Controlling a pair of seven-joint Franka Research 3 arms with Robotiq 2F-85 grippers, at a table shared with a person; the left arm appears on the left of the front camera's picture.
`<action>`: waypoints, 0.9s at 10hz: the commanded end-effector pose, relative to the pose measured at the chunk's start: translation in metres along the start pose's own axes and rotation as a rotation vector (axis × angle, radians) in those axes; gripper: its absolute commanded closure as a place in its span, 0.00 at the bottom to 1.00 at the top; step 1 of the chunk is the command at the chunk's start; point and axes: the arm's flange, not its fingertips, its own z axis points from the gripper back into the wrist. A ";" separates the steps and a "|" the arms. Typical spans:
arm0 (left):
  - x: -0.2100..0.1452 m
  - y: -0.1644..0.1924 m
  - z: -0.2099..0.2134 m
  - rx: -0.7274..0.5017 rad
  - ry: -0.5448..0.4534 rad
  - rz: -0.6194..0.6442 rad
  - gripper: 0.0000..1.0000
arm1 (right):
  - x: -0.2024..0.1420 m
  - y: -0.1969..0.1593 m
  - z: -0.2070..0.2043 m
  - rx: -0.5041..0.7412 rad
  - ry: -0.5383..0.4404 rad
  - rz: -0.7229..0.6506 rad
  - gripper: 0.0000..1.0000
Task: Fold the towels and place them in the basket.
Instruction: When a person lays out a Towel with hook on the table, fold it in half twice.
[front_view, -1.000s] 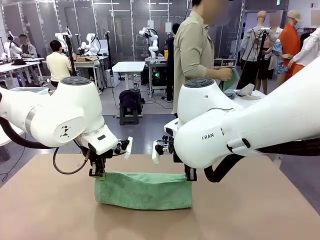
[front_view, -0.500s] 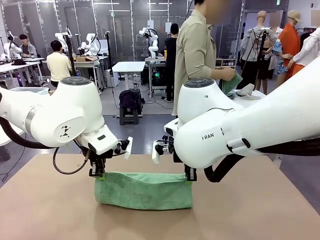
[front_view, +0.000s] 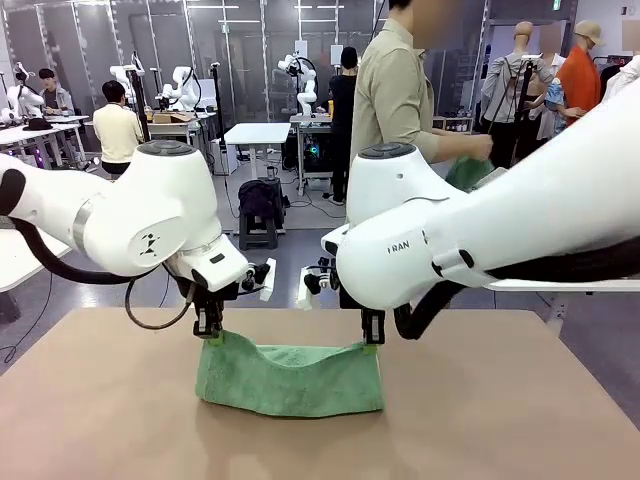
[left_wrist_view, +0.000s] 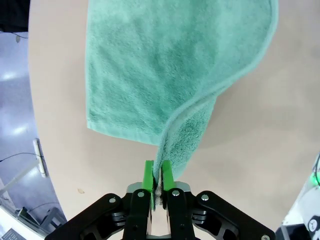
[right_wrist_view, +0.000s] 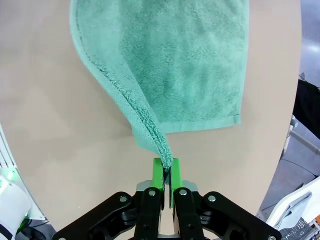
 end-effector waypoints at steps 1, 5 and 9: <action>0.010 0.023 -0.001 -0.018 0.038 0.022 0.92 | 0.004 -0.023 0.002 0.024 0.019 0.025 0.93; 0.017 0.059 -0.010 -0.058 0.031 0.059 0.92 | 0.011 -0.058 -0.006 0.048 0.026 0.037 0.93; 0.006 0.075 -0.037 -0.071 0.033 0.067 0.92 | 0.009 -0.073 -0.042 0.059 0.005 0.053 0.93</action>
